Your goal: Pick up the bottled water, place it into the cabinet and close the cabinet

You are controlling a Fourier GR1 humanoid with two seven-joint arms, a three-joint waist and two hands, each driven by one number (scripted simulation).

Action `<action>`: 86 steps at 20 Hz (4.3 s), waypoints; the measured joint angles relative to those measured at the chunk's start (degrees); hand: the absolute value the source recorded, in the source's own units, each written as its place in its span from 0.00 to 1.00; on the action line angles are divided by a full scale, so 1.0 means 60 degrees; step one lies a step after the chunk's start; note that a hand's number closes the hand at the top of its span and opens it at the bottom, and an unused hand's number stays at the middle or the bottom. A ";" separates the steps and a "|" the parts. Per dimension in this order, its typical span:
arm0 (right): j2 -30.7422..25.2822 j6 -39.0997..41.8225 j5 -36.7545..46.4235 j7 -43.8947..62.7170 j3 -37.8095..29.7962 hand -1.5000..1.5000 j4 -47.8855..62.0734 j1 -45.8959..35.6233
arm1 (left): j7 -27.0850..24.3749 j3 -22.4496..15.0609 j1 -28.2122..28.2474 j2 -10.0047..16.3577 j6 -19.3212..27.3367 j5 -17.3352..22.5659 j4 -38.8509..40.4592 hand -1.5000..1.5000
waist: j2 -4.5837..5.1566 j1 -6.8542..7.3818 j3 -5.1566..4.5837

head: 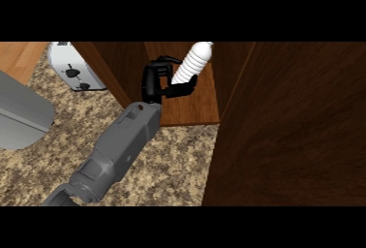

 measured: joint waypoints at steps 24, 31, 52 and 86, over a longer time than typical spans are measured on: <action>0.0021 0.0534 -0.0315 -0.0359 -0.0321 0.00 0.0073 -0.0070 | -0.1171 0.0735 -0.1454 0.0109 -0.0294 -0.0017 0.2568 0.00 | 0.0153 -0.0266 -0.0010; 0.0081 0.0611 -0.0352 -0.0493 -0.0285 0.00 0.0086 0.0143 | -0.1274 0.0722 -0.1742 0.0135 -0.0742 -0.0217 0.2738 0.00 | 0.0124 -0.0254 -0.0005; -0.0016 0.0769 -0.0332 -0.0480 -0.0507 0.00 0.0027 0.0495 | -0.0667 -0.0104 -0.0116 -0.0033 -0.3574 0.1068 -0.0984 1.00 | -0.0156 0.0321 0.0002; 0.1863 0.0809 0.1136 0.4225 0.3291 1.00 0.1328 -0.3626 | 0.1116 -0.0691 0.9680 0.3925 -0.3654 0.0723 -1.2413 1.00 | -0.0157 0.0695 -0.0017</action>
